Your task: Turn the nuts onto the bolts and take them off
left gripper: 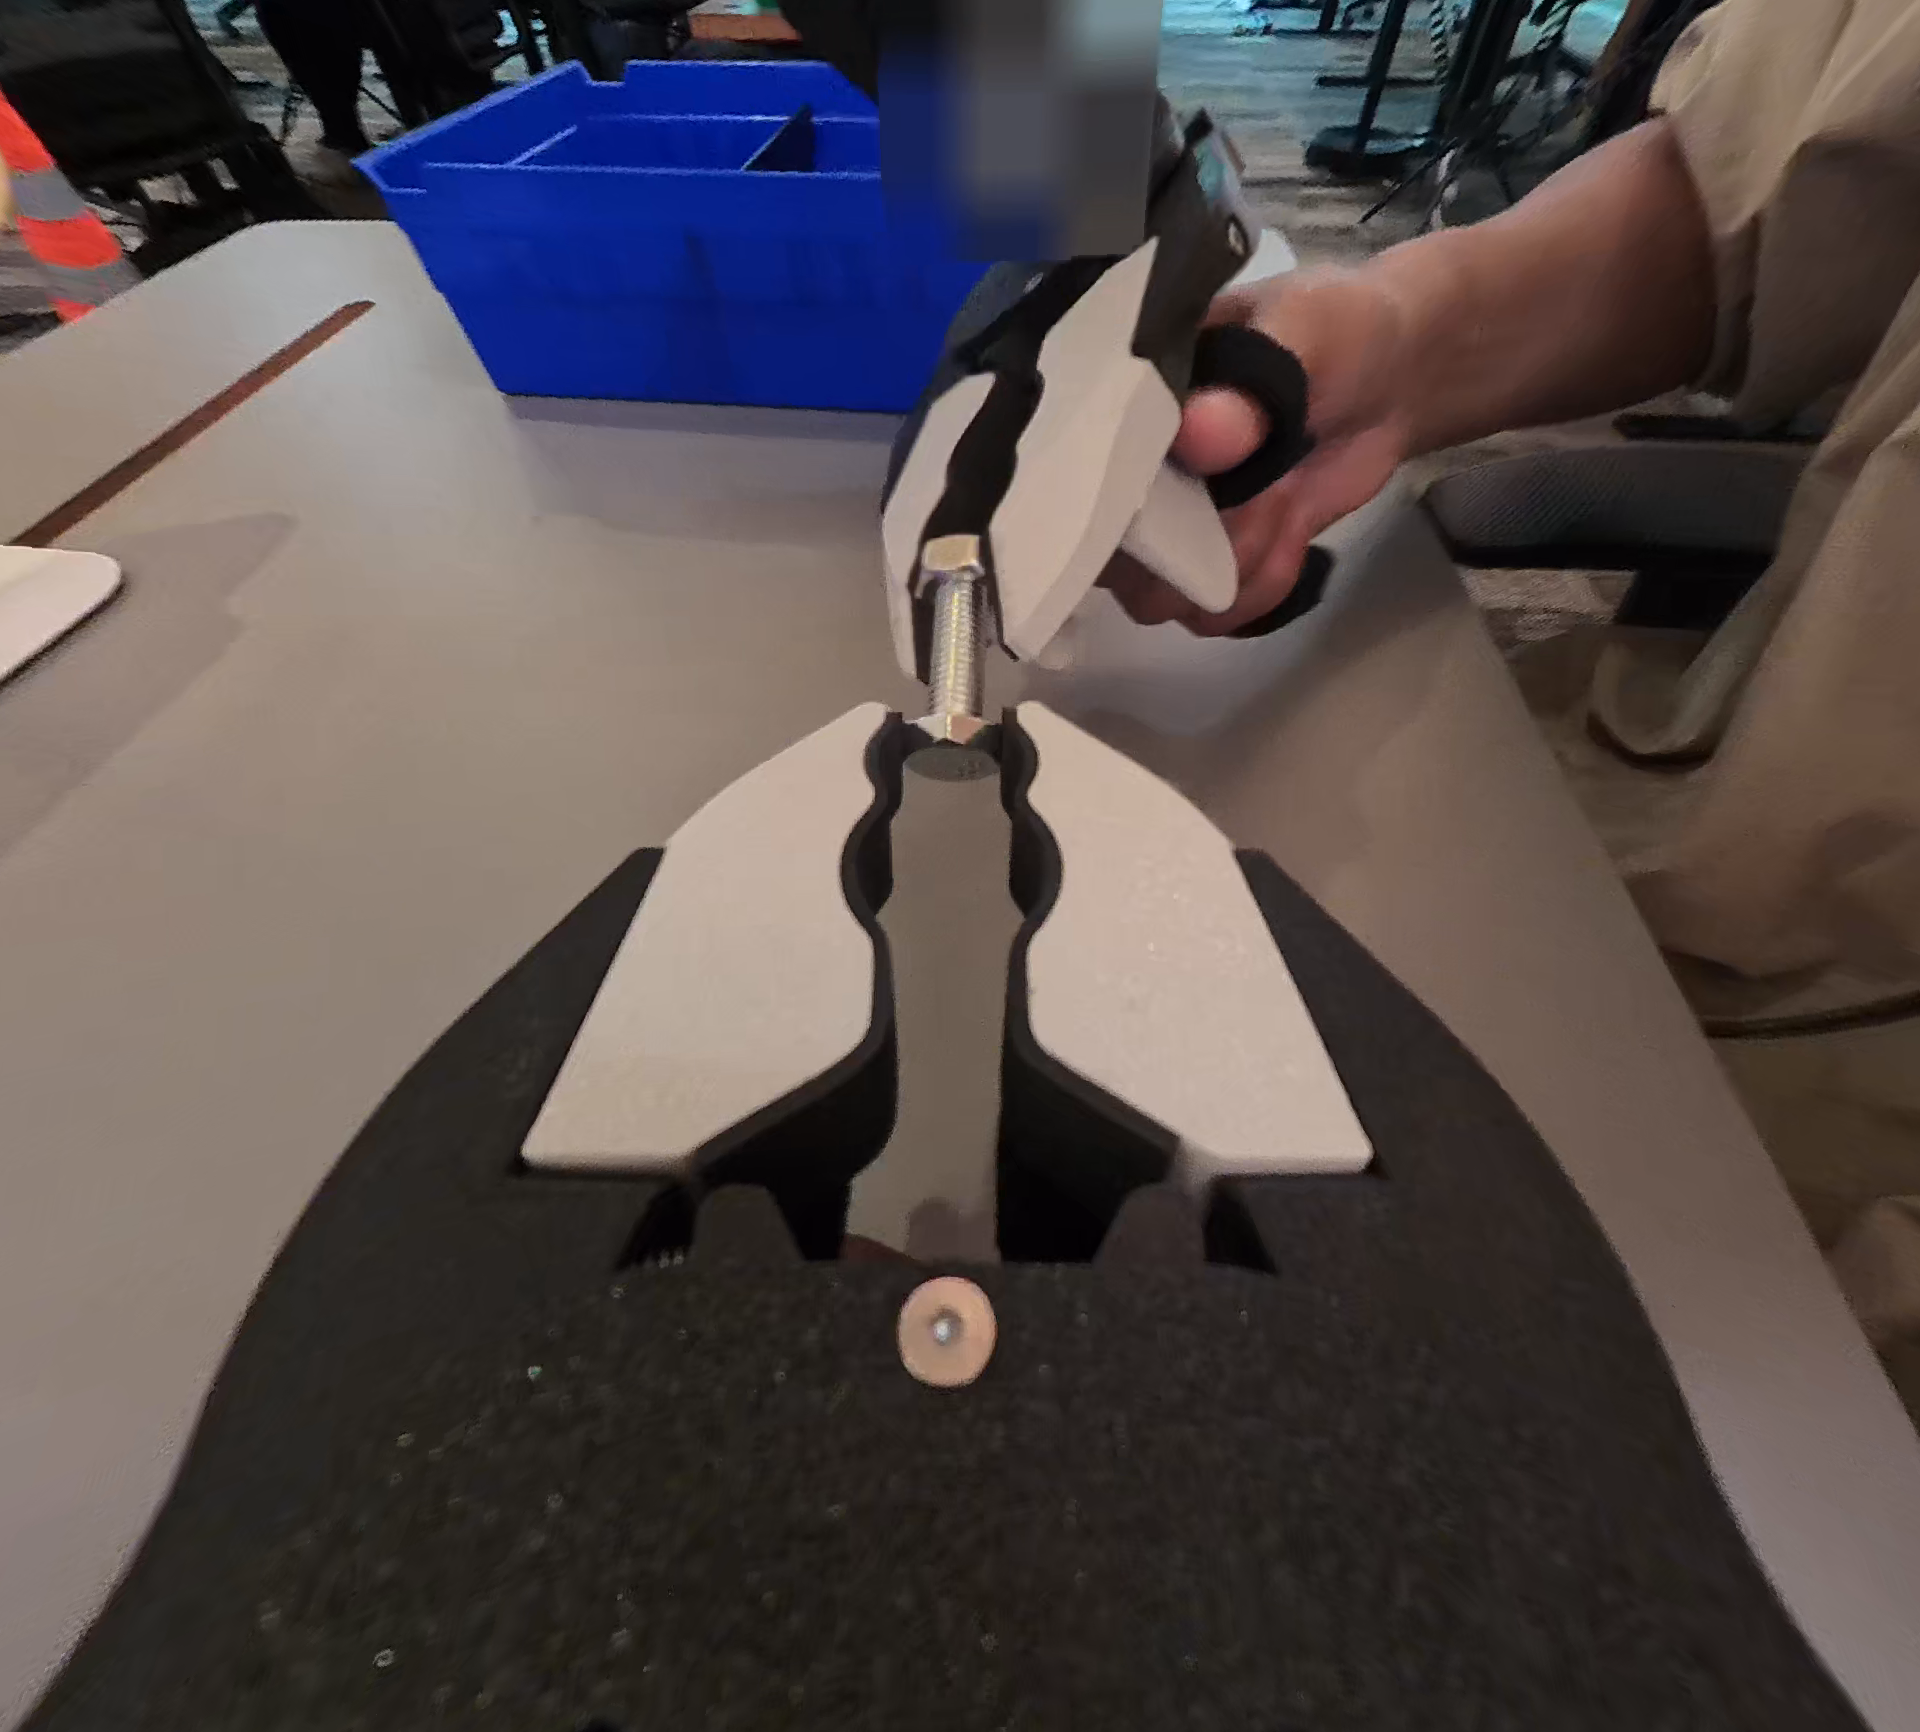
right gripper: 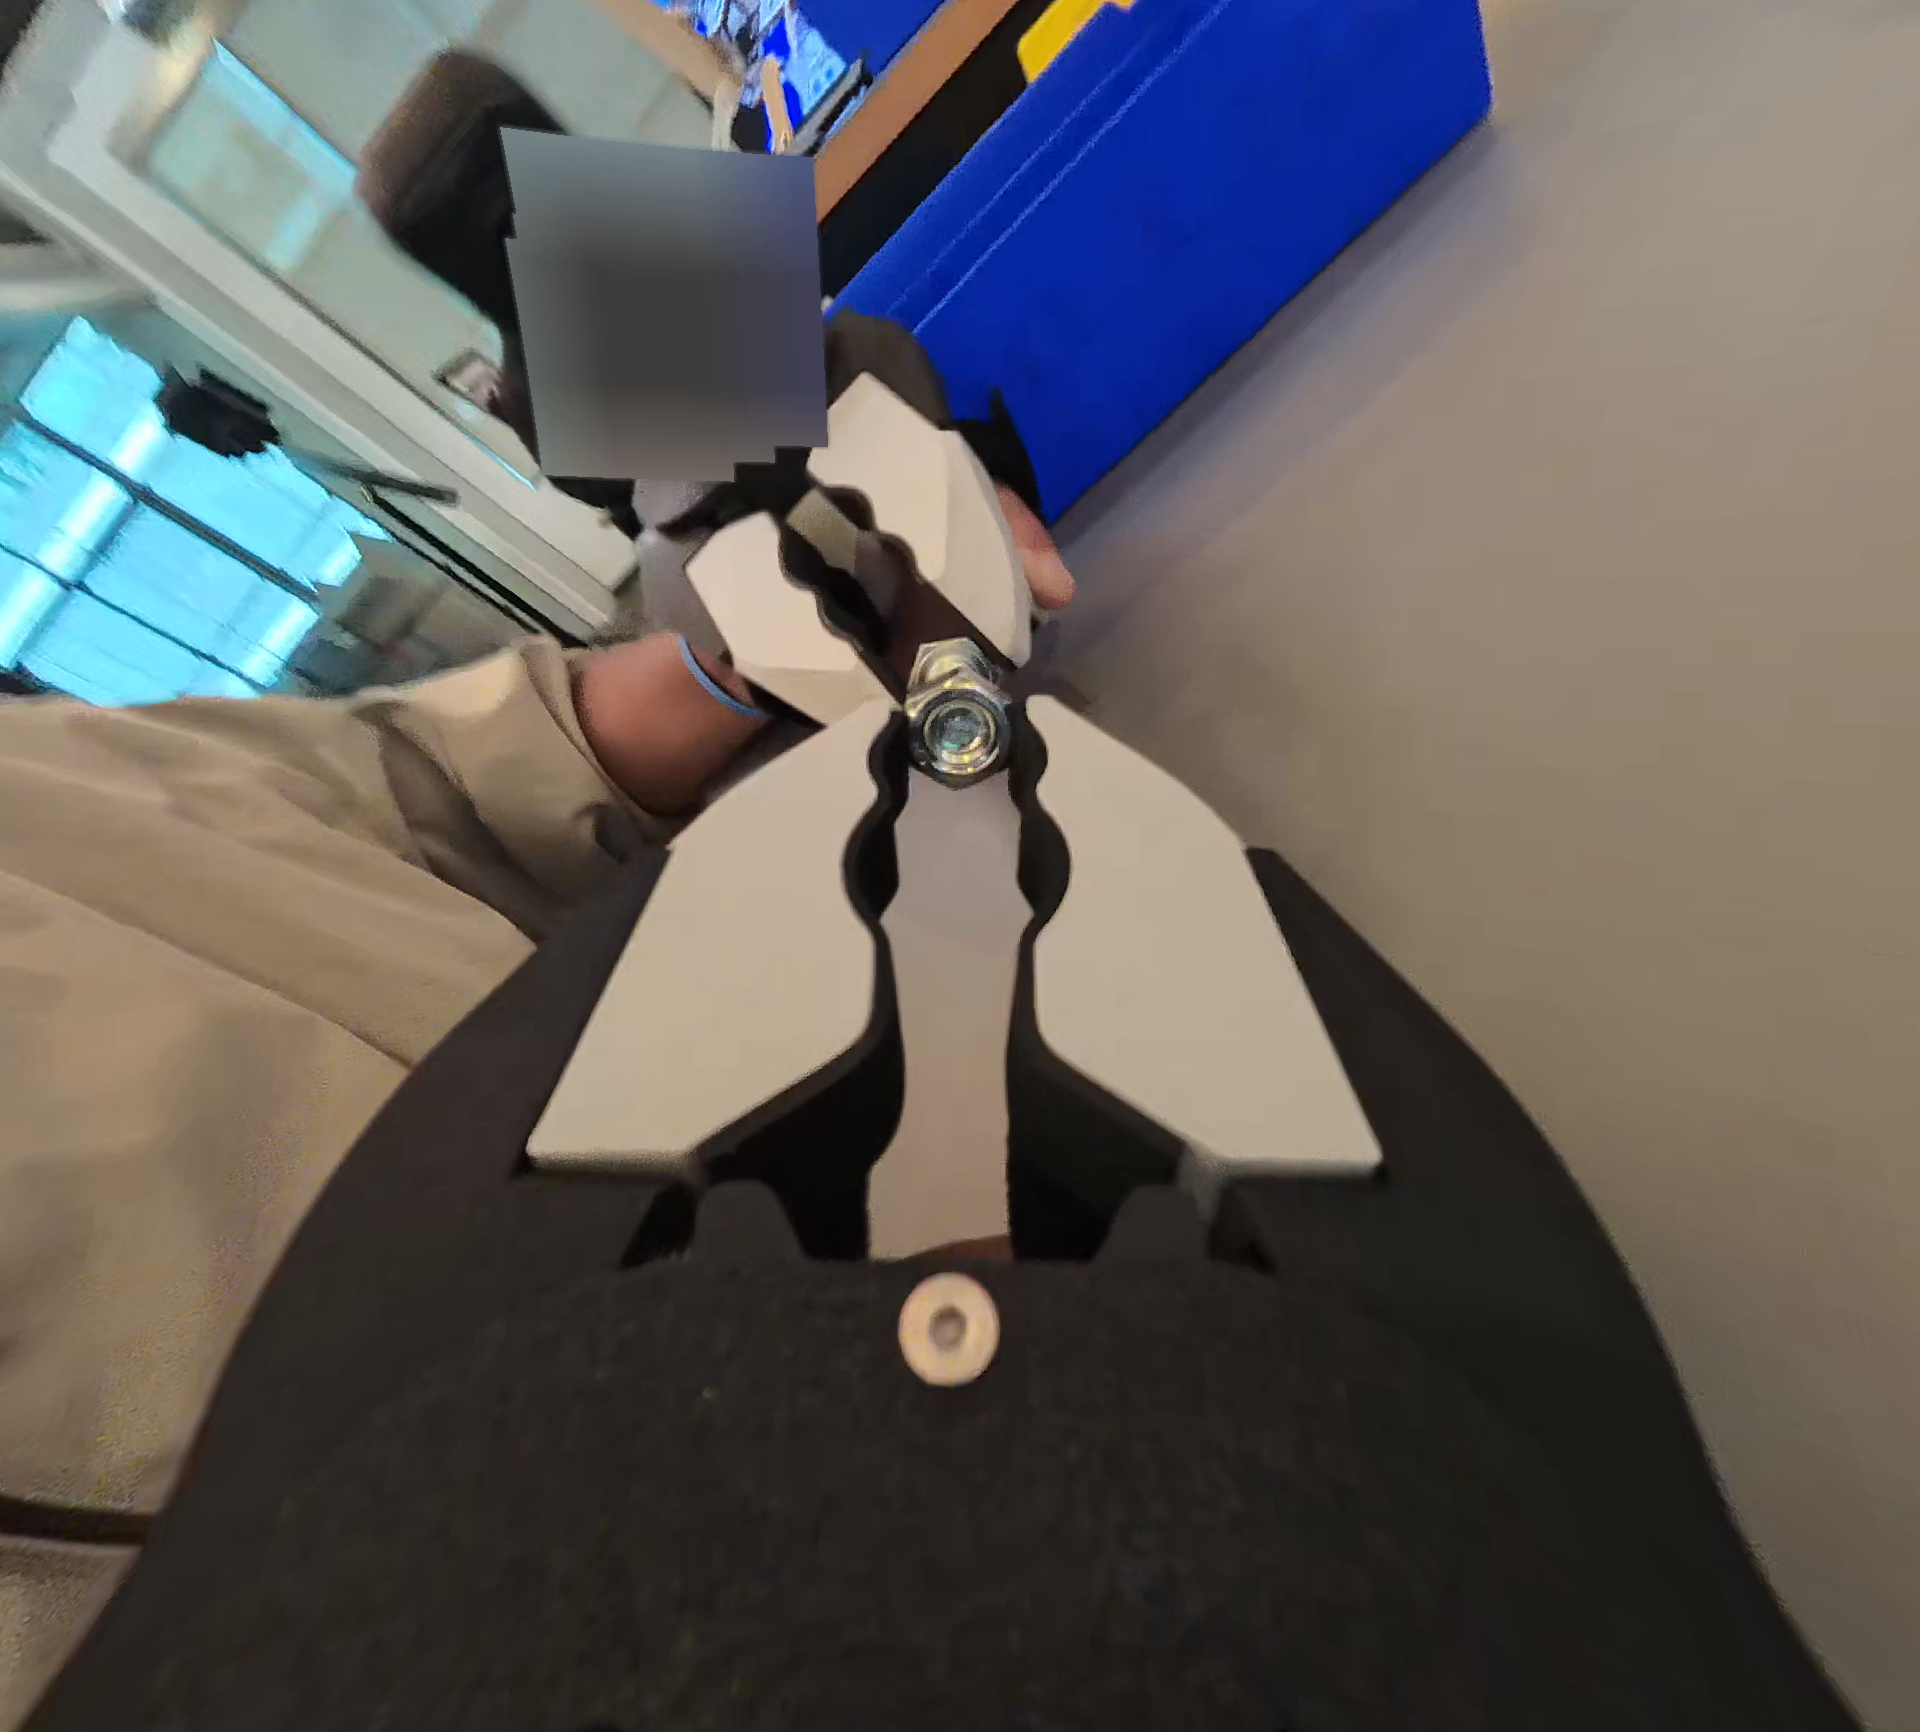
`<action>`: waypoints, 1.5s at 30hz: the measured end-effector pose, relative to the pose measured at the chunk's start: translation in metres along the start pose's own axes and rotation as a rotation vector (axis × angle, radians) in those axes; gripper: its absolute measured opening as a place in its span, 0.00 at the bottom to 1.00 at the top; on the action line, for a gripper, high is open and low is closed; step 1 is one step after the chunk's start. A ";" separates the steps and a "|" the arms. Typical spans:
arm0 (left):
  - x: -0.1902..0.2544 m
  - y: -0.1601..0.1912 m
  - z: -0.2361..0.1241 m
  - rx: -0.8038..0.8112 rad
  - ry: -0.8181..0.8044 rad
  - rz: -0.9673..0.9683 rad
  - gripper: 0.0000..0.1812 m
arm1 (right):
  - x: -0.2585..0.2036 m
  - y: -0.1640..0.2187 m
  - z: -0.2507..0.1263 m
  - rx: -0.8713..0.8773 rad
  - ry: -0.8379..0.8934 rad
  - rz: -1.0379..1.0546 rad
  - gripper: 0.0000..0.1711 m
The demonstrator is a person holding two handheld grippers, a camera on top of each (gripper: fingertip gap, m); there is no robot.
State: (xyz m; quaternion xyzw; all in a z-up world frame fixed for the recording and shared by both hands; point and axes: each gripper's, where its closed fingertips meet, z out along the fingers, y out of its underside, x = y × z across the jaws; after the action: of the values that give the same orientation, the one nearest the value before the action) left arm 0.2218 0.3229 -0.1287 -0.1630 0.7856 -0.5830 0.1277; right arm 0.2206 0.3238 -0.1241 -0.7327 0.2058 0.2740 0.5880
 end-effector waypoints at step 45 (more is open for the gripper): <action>0.011 -0.006 -0.004 0.039 0.131 -0.116 0.10 | -0.010 0.002 -0.005 -0.098 -0.017 -0.364 0.11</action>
State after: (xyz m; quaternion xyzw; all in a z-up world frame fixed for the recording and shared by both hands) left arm 0.2108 0.3199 -0.1220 -0.1673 0.7699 -0.6142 0.0453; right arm 0.2121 0.3187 -0.1184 -0.7832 0.0512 0.1790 0.5932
